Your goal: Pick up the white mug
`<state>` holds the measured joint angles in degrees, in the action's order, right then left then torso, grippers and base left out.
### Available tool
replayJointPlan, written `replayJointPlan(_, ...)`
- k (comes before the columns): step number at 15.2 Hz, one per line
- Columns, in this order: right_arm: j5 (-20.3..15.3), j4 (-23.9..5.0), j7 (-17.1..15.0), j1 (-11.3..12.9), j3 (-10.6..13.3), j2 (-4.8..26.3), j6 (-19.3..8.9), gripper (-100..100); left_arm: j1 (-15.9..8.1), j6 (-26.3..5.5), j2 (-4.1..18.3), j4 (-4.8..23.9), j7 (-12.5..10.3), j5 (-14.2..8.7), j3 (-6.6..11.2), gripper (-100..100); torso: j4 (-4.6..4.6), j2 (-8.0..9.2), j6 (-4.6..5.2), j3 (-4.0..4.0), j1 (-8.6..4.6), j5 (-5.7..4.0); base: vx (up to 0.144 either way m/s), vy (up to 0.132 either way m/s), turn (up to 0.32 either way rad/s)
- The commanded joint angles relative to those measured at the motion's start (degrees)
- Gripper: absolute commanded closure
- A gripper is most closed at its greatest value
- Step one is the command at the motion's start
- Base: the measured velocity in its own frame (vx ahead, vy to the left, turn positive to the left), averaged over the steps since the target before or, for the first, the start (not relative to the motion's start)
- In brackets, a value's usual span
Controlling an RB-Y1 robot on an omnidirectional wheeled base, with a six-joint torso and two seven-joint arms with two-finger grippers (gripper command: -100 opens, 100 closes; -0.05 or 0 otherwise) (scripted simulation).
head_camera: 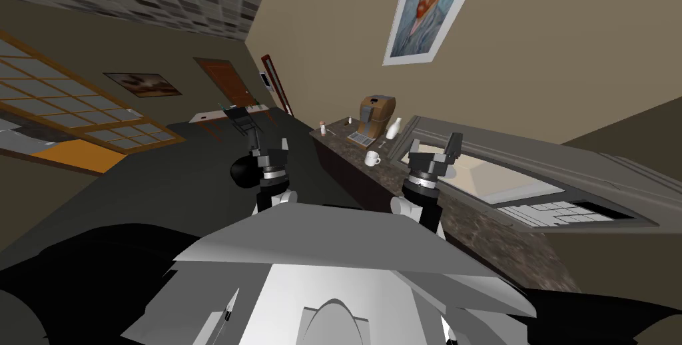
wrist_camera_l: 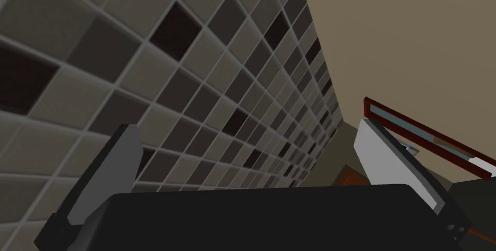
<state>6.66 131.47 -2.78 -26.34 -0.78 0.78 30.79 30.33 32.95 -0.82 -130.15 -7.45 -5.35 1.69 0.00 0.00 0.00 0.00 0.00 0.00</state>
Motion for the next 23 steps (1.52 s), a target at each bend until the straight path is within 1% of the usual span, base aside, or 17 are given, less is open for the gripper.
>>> replayJointPlan(1, 0.37, -0.11, -0.56, 0.02, -0.19, 1.66, -1.31, -100, 0.0, 0.0, 0.0, 0.0, 0.0, 0.0, 0.0, 0, 0.0, 0.0, 0.0, 0.0, 0.0, 0.0, 0.008, 0.016, -0.003)
replayJointPlan(2, 0.75, -0.22, -1.13, 0.05, -0.39, 2.87, -2.63, -100, 0.0, 0.0, 0.0, 0.0, 0.0, 0.0, 0.0, 0, 0.0, -0.02, 0.0, -0.01, 0.03, 0.0, 0.022, 0.04, -0.012)
replayJointPlan(3, 0.75, -0.22, -1.13, 0.05, -0.39, 2.87, -2.63, -100, 0.0, 0.0, 0.0, 0.0, 0.0, 0.0, 0.0, 0, -0.01, -0.05, 0.0, -0.03, 0.1, 0.02, 0.029, 0.045, -0.012)
replayJointPlan(4, 1.24, -0.36, -1.89, 0.08, -0.66, 4.13, -4.33, -100, 0.0, 0.0, 0.0, 0.0, 0.0, 0.0, 0.0, 0, -0.02, -0.09, 0.0, -0.05, 0.14, 0.03, 0.029, 0.056, -0.007)
replayJointPlan(5, 1.24, -0.36, -1.89, 0.08, -0.66, 4.13, -4.33, -100, 0.0, 0.0, -0.01, 0.0, 0.0, 0.0, 0.0, 0, -0.02, -0.11, 0.0, -0.06, 0.18, 0.04, 0.027, 0.062, -0.007)
replayJointPlan(6, 1.85, -0.53, -2.82, 0.12, -1.0, 5.38, -6.34, -100, 0.0, 0.0, -0.01, 0.0, 0.0, 0.0, 0.0, 0, -0.03, -0.12, 0.0, -0.07, 0.23, 0.05, 0.035, 0.064, -0.009)
replayJointPlan(7, 1.85, -0.53, -2.82, 0.12, -1.0, 5.38, -6.4, -100, 0.0, 0.0, -0.01, 0.0, 0.0, 0.0, -0.01, 0, -0.03, -0.14, 0.0, -0.08, 0.25, 0.05, 0.04, 0.062, -0.011)
replayJointPlan(10, 3.35, -0.94, -5.18, 0.22, -1.9, 7.83, -10.2, -100, 0.01, 0.0, -0.01, 0.0, 0.0, 0.0, -0.01, 0, -0.04, -0.19, -0.01, -0.11, 0.27, 0.06, 0.043, 0.069, -0.01)
replayJointPlan(12, 3.35, -0.94, -5.18, 0.22, -1.9, 7.83, -11.54, -100, 0.01, 0.0, -0.01, 0.0, 0.0, 0.0, -0.01, 0, -0.05, -0.2, 0.0, -0.12, 0.31, 0.07, 0.038, 0.064, -0.008)
replayJointPlan(13, 4.24, -1.18, -6.59, 0.28, -2.45, 9.02, -13.15, -100, 0.0, 0.0, -0.01, 0.0, 0.0, 0.0, -0.01, 0, -0.04, -0.18, -0.01, -0.1, 0.27, 0.06, 0.033, 0.056, -0.005)
replayJointPlan(15, 4.24, -1.18, -6.59, 0.28, -2.45, 9.02, -14.54, -100, 0.0, 0.0, -0.01, 0.0, 0.0, 0.0, 0.0, 0, -0.04, -0.18, 0.0, -0.1, 0.25, 0.05, 0.035, 0.054, -0.005)
replayJointPlan(16, 5.21, -1.46, -8.15, 0.35, -3.06, 10.17, -16.13, -100, 0.0, 0.0, 0.0, 0.0, 0.0, 0.0, 0.0, 0, -0.04, -0.16, 0.0, -0.09, 0.23, 0.05, 0.031, 0.064, -0.003)
replayJointPlan(18, 5.21, -1.46, -8.15, 0.35, -3.06, 10.17, -17.8, -100, 0.0, 0.0, -0.01, 0.0, 0.0, 0.0, -0.01, 0, -0.04, -0.17, 0.0, -0.1, 0.27, 0.06, 0.036, 0.06, -0.008)
replayJointPlan(19, 6.26, -1.77, -9.85, 0.44, -3.75, 11.29, -19.56, -100, 0.0, 0.0, 0.0, 0.0, 0.0, 0.0, 0.0, 0, -0.04, -0.16, 0.0, -0.1, 0.24, 0.06, 0.046, 0.063, -0.003)
replayJointPlan(21, 6.26, -1.77, -9.85, 0.44, -3.75, 11.29, -21.29, -100, 0.01, 0.0, -0.01, 0.0, 0.0, 0.0, -0.01, 0, -0.05, -0.2, 0.0, -0.12, 0.27, 0.06, 0.039, 0.059, -0.006)
replayJointPlan(22, 7.37, -2.13, -11.68, 0.53, -4.49, 12.41, -22.9, -100, 0.0, 0.0, 0.0, 0.0, 0.0, 0.0, 0.0, 0, -0.04, -0.18, 0.0, -0.1, 0.24, 0.06, 0.041, 0.068, 0.0)
replayJointPlan(23, 7.37, -2.13, -11.68, 0.53, -4.49, 12.41, -24.14, -100, 0.01, 0.0, -0.01, 0.0, 0.0, 0.0, -0.01, 0, -0.04, -0.19, 0.0, -0.11, 0.26, 0.06, 0.051, 0.078, -0.005)
